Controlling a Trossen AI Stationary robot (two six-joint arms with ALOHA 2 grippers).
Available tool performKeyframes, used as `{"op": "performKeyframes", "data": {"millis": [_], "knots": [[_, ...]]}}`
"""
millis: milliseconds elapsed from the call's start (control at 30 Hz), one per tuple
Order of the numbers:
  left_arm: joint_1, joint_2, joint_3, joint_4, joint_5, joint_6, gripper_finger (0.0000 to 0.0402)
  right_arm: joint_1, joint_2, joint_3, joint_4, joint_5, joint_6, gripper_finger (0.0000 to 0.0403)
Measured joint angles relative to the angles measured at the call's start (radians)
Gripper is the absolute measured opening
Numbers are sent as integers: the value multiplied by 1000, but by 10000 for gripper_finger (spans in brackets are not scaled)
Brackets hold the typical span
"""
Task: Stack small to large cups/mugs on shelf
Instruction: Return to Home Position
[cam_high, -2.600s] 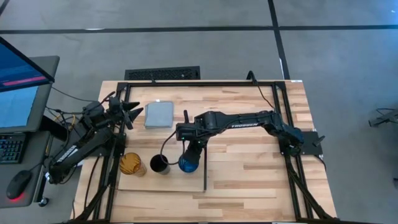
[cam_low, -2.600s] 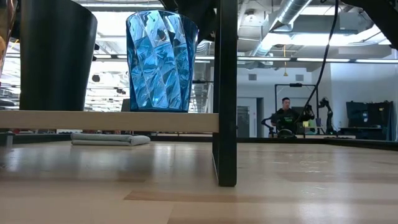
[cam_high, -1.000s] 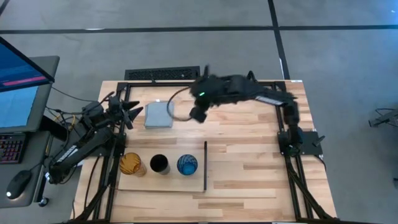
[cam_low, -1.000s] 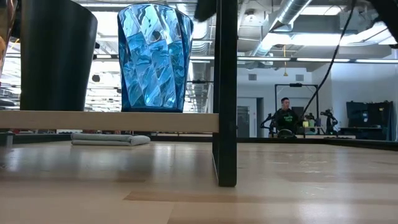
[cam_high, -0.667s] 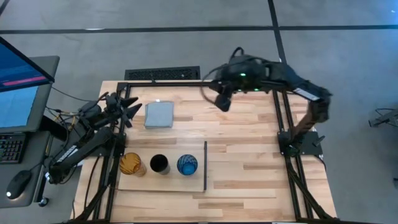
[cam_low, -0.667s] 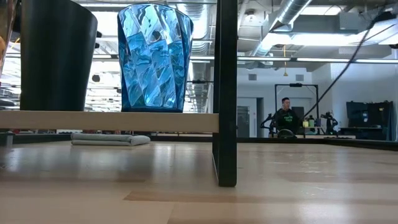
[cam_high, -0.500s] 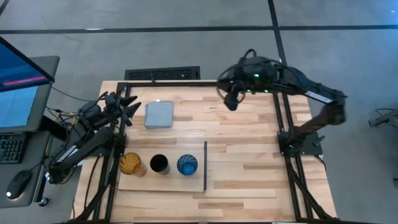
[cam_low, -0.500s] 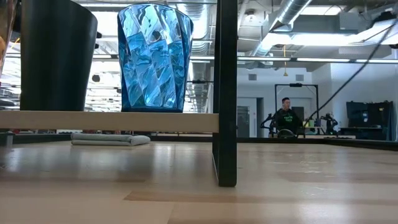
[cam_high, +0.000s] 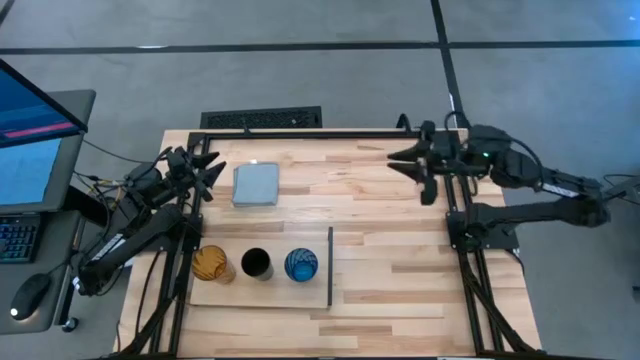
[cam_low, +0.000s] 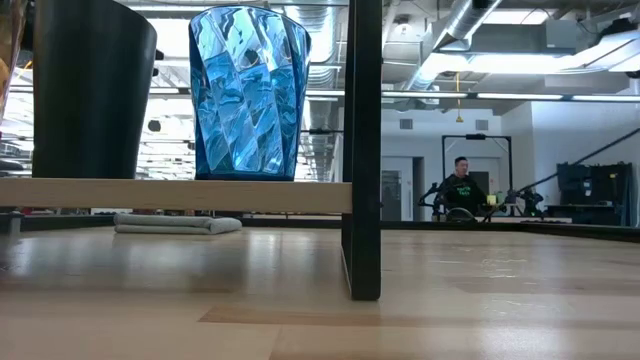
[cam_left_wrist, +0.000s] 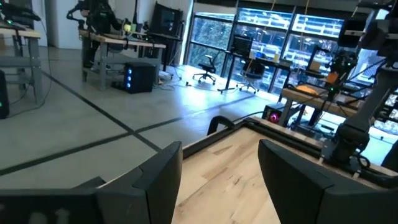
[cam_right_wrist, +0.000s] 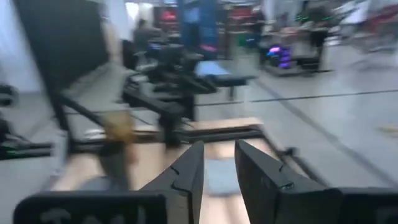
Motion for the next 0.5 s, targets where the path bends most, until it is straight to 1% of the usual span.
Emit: {"op": "performKeyframes", "data": {"millis": [33,100,167,233,300,333,367,467,500], "knots": [[0,0,0,0,-1,4,203,-9,-31,-29,10,3,-20,113],[0,0,0,0,-20,7,203,-26,-84,-73,-3,48,-84,113],[0,0,0,-2,-70,4,203,-45,-125,-95,-83,100,-162,113],[0,0,0,-9,-143,-12,203,-57,-154,-120,-132,110,-99,113],[0,0,0,-15,-183,-17,203,-65,-167,-153,-120,104,-84,113],[0,0,0,-17,-190,-37,203,-74,-168,-170,-119,82,-85,113],[0,0,0,-18,-190,-64,203,-88,-167,-184,-116,26,-97,113],[0,7,0,-8,-169,-71,203,-160,-190,-234,-76,-232,-123,113],[0,7,0,-8,-153,-49,203,-188,-200,-245,-46,-283,-119,113]]}}
